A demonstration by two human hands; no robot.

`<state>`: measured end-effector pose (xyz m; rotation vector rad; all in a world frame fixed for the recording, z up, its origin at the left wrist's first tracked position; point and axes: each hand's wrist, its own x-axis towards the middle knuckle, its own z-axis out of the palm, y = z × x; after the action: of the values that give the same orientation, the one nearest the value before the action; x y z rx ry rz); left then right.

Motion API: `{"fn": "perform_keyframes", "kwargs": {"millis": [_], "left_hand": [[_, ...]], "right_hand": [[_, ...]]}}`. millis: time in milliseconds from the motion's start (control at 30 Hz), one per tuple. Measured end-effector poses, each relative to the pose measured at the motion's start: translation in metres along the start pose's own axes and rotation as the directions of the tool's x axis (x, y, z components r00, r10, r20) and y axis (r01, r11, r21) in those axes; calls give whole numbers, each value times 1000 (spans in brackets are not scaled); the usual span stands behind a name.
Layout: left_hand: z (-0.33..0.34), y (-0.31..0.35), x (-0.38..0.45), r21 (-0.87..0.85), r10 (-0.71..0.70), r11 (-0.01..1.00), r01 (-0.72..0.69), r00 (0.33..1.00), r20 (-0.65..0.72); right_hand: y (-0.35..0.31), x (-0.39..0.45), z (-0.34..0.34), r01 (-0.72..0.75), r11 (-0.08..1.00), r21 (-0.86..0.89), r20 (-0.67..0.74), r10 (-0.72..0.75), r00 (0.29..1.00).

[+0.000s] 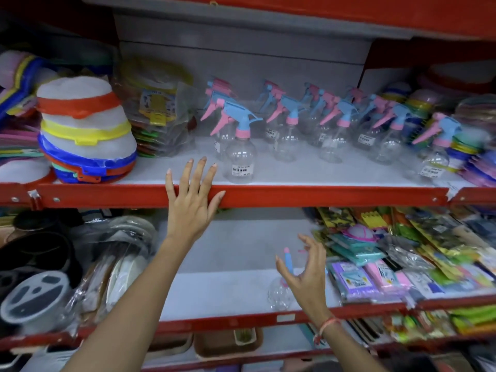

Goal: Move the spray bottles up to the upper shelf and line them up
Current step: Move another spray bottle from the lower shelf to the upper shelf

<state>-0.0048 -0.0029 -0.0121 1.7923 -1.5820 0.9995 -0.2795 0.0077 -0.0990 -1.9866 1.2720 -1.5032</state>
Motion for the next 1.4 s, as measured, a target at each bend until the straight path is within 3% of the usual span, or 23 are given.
{"fn": "perform_keyframes", "kwargs": {"millis": [133, 267, 400, 667, 800, 1100, 1233, 1400], "left_hand": [[0, 0, 1, -10, -2, 1000, 2, 1000, 10], [0, -1, 2, -9, -7, 1000, 7, 1000, 22], [-1, -1, 3, -21, -9, 1000, 10, 999, 45], [-3, 0, 4, -27, -11, 1000, 12, 999, 41], [-5, -1, 4, -31, -8, 999, 9, 999, 40], [-7, 0, 3, -7, -10, 1000, 10, 999, 41], [-6, 0, 4, -7, -6, 1000, 7, 999, 32], [-6, -1, 3, -1, 0, 1000, 0, 1000, 25]], "right_hand": [[43, -44, 3, -206, 977, -62, 167, 214, 962], [62, -60, 17, -398, 914, -75, 276, 402, 873], [69, -62, 30, -418, 887, -195, 289, 459, 840], [20, -33, 3, -323, 946, -8, 237, 315, 919], [-18, 3, -24, -289, 952, 101, 142, 274, 951], [-98, 102, -75, -67, 965, 253, -10, 71, 997], [-108, 146, -71, -17, 982, 188, -38, 24, 999], [-93, 189, -51, -47, 996, 82, 43, 43, 998]]}}
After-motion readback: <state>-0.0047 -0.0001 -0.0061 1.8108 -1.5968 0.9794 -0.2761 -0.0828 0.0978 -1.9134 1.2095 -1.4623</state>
